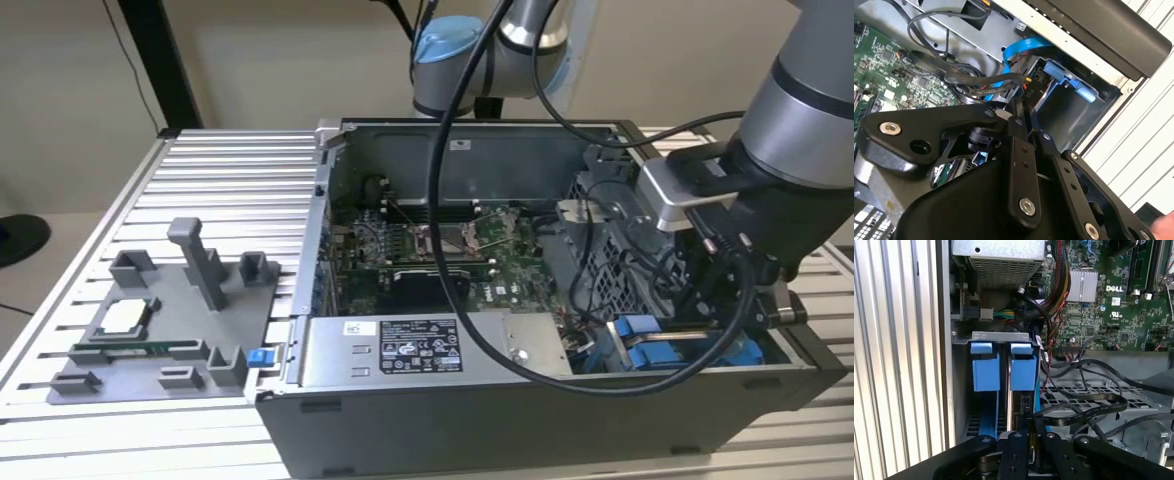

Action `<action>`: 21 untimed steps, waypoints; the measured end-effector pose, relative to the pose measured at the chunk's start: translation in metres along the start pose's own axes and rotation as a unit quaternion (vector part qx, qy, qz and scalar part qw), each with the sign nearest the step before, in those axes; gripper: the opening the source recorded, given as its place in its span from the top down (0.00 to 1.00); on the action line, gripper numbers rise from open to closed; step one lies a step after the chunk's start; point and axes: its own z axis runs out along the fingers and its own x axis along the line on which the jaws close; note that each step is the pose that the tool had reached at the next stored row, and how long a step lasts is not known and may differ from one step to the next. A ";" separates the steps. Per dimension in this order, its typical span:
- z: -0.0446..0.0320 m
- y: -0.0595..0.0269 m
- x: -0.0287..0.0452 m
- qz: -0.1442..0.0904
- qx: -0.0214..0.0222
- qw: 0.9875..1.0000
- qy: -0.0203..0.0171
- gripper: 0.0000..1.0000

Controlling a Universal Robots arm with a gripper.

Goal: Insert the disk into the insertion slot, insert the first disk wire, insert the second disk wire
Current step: 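Insert the second disk wire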

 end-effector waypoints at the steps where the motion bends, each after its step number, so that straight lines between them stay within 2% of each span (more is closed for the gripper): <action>1: 0.0005 -0.0001 0.0000 0.000 0.000 1.000 0.000 1.00; 5: 0.0006 -0.0003 0.0001 0.000 0.000 1.000 0.000 1.00; 12: 0.0055 0.0005 0.0006 0.000 0.001 1.000 0.000 1.00; 13: 0.0058 0.0005 0.0006 0.000 0.001 1.000 0.000 0.00; 15: 0.0036 0.0001 0.0003 0.000 0.001 1.000 -0.001 0.00; 21: -0.0228 -0.0035 -0.0024 0.000 0.000 1.000 0.000 0.00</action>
